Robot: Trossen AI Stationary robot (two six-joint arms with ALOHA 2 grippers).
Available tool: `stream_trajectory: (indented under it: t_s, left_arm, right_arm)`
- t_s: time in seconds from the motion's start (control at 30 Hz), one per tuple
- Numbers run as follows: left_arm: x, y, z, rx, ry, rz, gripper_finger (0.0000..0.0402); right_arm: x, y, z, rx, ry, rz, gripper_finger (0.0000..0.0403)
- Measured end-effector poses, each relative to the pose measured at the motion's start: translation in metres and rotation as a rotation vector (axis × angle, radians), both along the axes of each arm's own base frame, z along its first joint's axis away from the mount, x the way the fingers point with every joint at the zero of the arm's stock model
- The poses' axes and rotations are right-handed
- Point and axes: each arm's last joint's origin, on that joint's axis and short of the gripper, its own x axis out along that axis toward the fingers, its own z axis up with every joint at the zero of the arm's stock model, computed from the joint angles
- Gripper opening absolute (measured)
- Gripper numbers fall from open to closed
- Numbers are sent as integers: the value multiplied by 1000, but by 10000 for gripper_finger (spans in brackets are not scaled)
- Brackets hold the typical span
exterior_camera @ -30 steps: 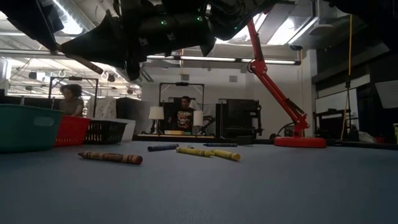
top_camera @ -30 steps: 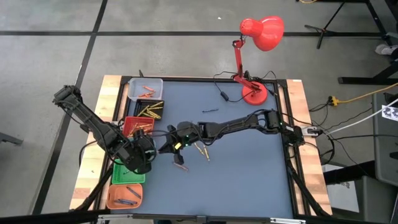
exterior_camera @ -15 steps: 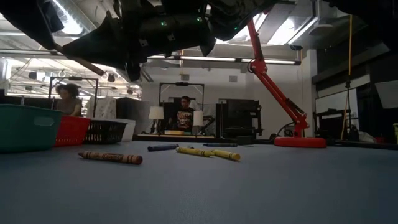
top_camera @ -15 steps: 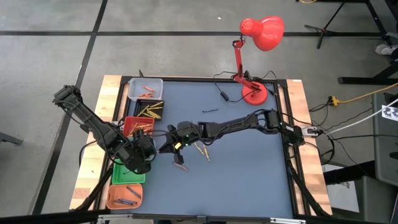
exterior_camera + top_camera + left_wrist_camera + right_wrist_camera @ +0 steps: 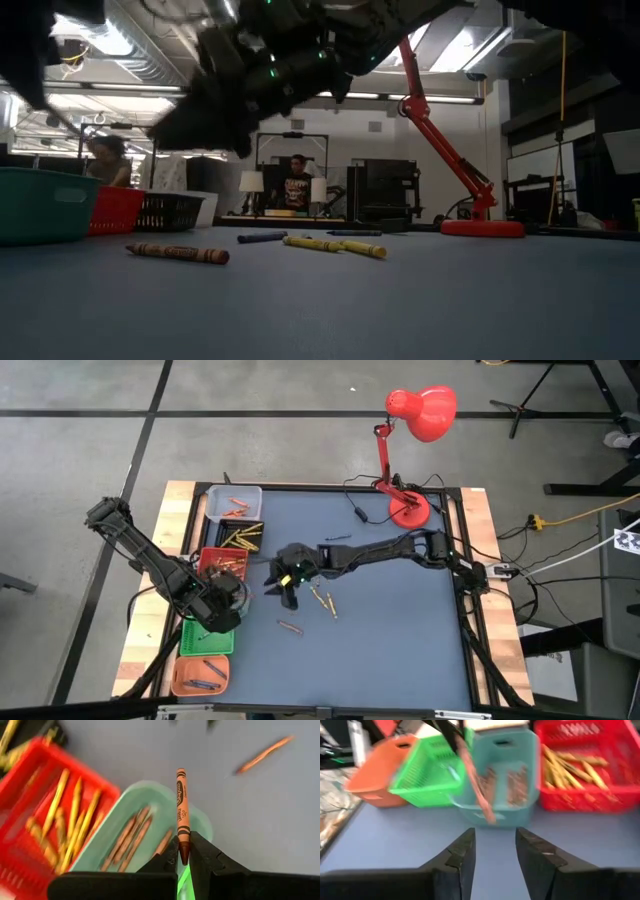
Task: Sort crayons
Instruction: Put the brown crayon into the blue bin
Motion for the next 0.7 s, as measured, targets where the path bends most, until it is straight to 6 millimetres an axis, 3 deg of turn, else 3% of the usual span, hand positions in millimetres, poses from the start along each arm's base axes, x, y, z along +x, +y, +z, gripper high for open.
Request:
stream_trajectory:
  t_s: [0.23,0.5,0.7]
  left_arm:
    - [-9,4,-2,-45,119,110,9]
    - [-11,4,-3,-61,141,133,9]
    - [-11,4,-3,-67,146,132,11]
  right_arm:
    - [-12,-52,-15,8,187,-103,137]
    - [-27,-97,-24,21,325,-190,137]
    - [-41,-131,-30,-141,412,-256,137]
